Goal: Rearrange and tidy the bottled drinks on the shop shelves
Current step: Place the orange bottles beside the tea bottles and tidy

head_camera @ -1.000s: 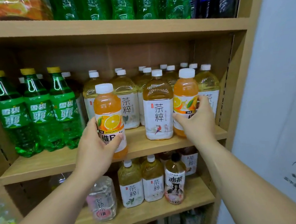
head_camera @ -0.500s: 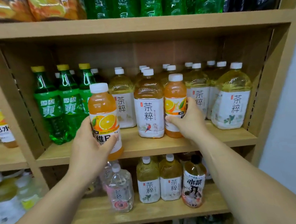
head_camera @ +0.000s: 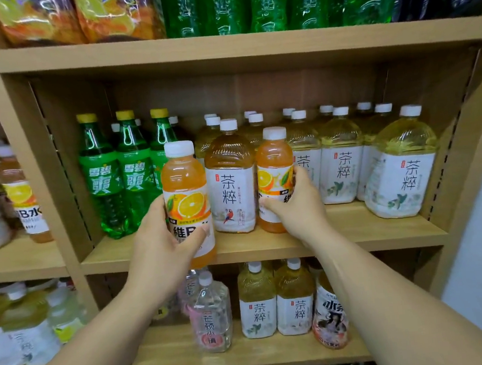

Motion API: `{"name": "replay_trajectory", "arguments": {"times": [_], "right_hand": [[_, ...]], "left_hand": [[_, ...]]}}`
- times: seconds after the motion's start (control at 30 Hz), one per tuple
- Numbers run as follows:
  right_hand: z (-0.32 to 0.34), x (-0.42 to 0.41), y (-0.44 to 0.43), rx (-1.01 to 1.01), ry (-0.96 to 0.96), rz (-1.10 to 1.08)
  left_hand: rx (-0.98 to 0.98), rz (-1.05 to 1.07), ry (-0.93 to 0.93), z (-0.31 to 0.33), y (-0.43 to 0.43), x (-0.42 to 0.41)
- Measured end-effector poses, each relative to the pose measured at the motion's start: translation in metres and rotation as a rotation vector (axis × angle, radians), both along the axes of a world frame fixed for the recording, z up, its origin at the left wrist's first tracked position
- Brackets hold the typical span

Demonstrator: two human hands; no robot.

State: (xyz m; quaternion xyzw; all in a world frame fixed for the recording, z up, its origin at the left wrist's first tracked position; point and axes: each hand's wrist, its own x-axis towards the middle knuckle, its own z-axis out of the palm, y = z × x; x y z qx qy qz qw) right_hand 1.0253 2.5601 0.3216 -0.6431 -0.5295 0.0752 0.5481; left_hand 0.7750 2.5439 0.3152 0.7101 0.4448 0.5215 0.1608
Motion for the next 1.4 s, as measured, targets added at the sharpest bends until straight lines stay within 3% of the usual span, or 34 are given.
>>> {"name": "replay_trajectory", "arguments": {"times": [0.27,0.4,0.67,0.93,1.03,1.17,1.23,1.4], "right_hand": [[0.001,0.059,-0.034,-0.013,-0.022,-0.152],[-0.001,0.071,-0.045,-0.007,-0.036,-0.121],[-0.013,0.080,-0.058,-0.141,-0.045,-0.018],[-0.022,0.058,-0.046,-0.129,-0.040,-0.008],[-0.034,0.054,-0.056,-0.036,-0.066,-0.062],[-0.068,0.043,-0.094,0.224,-0.239,-0.191],[-0.095,0.038,-0.105,0.157,-0.294,-0.129],[-0.138,0.035,-0.089,-0.348,-0.459,0.032]], "left_hand": [[0.029,-0.193,0.065,0.002,-0.010,0.065],[0.054,-0.226,0.103,0.004,-0.008,0.110],[-0.014,-0.045,0.196,0.009,0.008,0.142],[0.110,0.086,0.290,0.000,0.005,0.132],[0.117,0.048,0.238,-0.013,-0.004,0.118],[0.235,0.072,0.207,-0.059,-0.022,0.088],[0.198,0.065,0.236,-0.092,-0.029,0.075],[-0.166,-0.019,0.411,-0.148,-0.022,0.071]]}}
